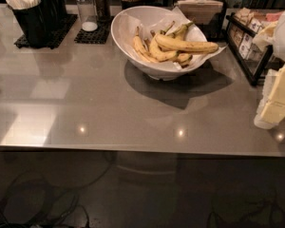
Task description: Pick banana from white bowl
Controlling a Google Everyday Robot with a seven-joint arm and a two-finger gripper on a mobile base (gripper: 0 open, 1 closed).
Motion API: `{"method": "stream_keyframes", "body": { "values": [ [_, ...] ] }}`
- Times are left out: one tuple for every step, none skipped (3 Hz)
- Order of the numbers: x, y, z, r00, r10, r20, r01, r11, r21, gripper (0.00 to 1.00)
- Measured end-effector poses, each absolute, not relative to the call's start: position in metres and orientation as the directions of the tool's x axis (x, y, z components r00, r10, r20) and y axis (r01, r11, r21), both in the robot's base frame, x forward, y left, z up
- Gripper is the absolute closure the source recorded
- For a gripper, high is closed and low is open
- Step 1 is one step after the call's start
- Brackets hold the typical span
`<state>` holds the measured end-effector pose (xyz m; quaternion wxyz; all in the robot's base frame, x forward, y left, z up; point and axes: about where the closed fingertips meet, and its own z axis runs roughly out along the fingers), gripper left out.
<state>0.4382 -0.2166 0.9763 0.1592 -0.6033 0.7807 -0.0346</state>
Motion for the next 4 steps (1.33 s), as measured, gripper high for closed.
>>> {"method": "stream_keyframes", "body": {
  "values": [
    [0.438, -0.217, 0.976, -0.221, -0.953, -0.207, -0.931, 0.27, -0.246, 0.0],
    [0.464, -0.207, 0.993, -0.153, -0.958, -0.242, -0.934, 0.221, -0.282, 0.0],
    [0.511, -0.184, 1.008, -0.022, -0.951, -0.307, -0.951, 0.115, -0.287, 0.0],
    [0.554, -0.159, 1.019, 0.06, -0.916, -0.396, -0.957, 0.06, -0.285, 0.0]
  ]
}}
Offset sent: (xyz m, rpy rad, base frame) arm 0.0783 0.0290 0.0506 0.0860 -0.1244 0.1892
